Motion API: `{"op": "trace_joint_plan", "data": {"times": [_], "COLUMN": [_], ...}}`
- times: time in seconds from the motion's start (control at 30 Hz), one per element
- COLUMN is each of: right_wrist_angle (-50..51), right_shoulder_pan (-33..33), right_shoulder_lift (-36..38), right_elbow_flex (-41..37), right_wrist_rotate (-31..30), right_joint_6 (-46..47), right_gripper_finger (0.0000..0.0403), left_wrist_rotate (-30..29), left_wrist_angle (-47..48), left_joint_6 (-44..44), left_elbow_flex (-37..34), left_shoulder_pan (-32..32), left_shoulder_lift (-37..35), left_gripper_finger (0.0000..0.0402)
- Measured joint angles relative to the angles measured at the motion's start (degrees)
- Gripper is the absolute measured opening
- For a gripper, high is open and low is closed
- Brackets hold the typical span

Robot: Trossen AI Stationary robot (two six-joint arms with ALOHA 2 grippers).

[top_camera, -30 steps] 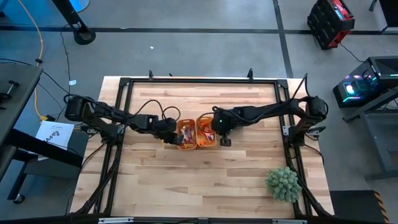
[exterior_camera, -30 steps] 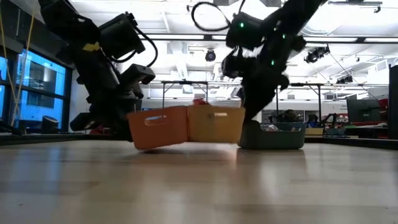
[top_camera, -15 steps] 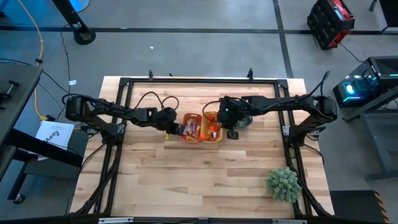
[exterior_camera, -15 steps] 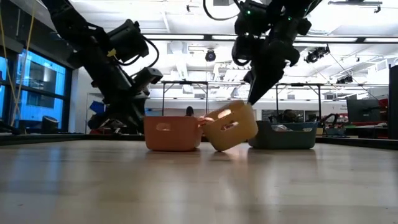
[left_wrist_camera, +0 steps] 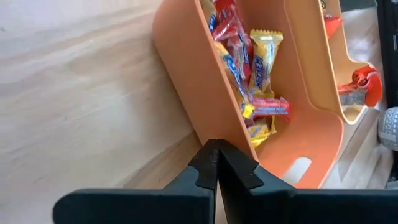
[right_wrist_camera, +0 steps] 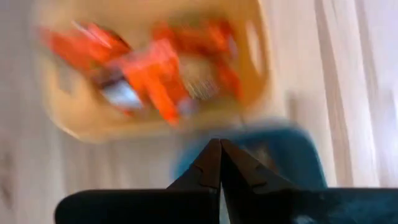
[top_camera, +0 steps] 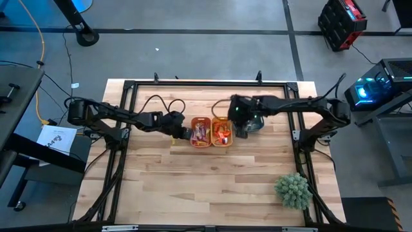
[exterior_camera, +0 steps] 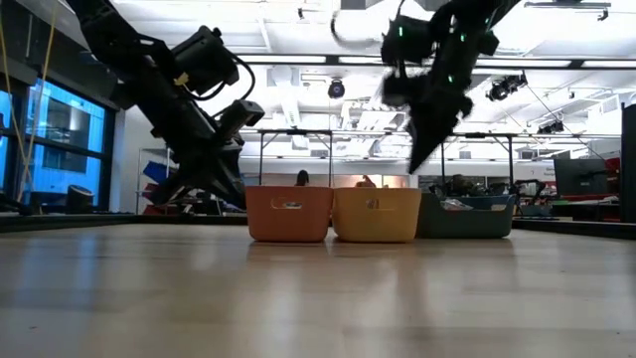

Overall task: Sort candy
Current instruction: Adjust the bins

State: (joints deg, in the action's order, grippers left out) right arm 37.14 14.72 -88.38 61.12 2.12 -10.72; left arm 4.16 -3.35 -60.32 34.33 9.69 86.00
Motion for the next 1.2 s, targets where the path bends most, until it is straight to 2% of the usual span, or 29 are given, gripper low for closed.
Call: {"op": "trace_joint_plan", "data": {"times": [0.1, 0.23, 0.43, 0.77, 1.03, 1.1, 1.2], "right_wrist_angle": [3.82, 1.64, -0.88, 2.68, 12.27, 14.79, 20.73], "right_shoulder_pan": [3.86, 7.57, 8.19, -0.66, -9.07, -10.48, -11.32], "right_shoulder_lift": [-0.22, -0.18, -3.24, -6.19, -6.19, -6.19, -5.58], "right_elbow_flex": [-0.19, -0.13, -0.13, -0.13, -0.13, -0.13, -0.13], "right_wrist_rotate": [-0.18, 1.45, 3.07, 6.12, 14.58, 14.7, 11.82], "right_joint_6": [1.02, 1.66, 4.56, 9.83, 10.0, 9.47, 9.36], "right_gripper_finger": [0.0, 0.0, 0.0, 0.0, 0.0, 0.0, 0.0], "left_wrist_rotate": [-0.21, -0.39, -0.36, -0.32, -0.31, -0.3, -0.28], "left_wrist_angle": [-0.05, -0.09, -0.11, -0.55, -0.74, -0.77, -0.77], "left_joint_6": [0.66, 0.96, 1.54, 2.48, 3.48, 3.54, 3.61], "left_elbow_flex": [0.0, 0.0, -0.04, -0.07, -0.07, -0.07, -0.07], "left_shoulder_pan": [0.5, 0.48, 0.41, 0.41, 0.41, 0.41, 0.41], "left_shoulder_lift": [0.0, 0.0, 0.0, 0.02, 0.02, 0.02, 0.02], "left_gripper_finger": [0.0, 0.0, 0.0, 0.0, 0.0, 0.0, 0.0]}}
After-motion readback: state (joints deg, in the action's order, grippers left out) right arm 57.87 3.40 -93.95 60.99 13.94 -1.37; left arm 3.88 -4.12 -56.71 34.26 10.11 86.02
